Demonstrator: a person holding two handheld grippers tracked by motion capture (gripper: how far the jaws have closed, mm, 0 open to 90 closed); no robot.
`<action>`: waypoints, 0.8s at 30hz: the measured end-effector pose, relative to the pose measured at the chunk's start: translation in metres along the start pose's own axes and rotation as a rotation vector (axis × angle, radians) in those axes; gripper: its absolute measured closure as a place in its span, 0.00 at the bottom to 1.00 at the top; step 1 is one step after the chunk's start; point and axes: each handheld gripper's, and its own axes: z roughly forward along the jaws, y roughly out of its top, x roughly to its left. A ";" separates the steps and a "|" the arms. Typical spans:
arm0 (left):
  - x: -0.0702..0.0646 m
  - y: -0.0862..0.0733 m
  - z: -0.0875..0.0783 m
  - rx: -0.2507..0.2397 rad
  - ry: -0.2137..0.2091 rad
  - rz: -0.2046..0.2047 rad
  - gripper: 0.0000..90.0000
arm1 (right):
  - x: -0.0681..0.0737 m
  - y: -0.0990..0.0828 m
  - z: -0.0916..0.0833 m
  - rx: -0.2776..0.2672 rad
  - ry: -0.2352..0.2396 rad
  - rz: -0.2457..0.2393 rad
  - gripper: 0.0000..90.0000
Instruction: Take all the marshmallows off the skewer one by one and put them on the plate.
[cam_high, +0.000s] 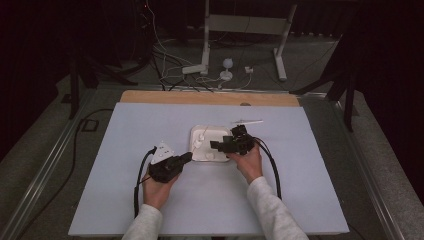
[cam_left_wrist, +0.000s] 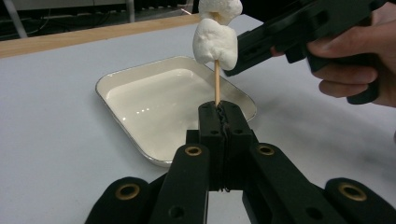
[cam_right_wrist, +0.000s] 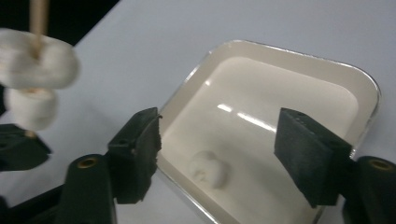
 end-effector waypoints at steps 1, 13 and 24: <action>0.000 0.000 0.000 0.000 0.000 0.000 1.00 | 0.000 0.000 0.000 0.000 0.000 0.000 0.33; 0.001 -0.001 0.001 0.003 0.006 -0.005 1.00 | 0.011 0.004 -0.021 -0.070 0.125 0.021 0.25; -0.002 0.000 0.002 -0.003 -0.013 -0.006 1.00 | 0.022 0.004 -0.020 -0.066 0.225 0.026 0.28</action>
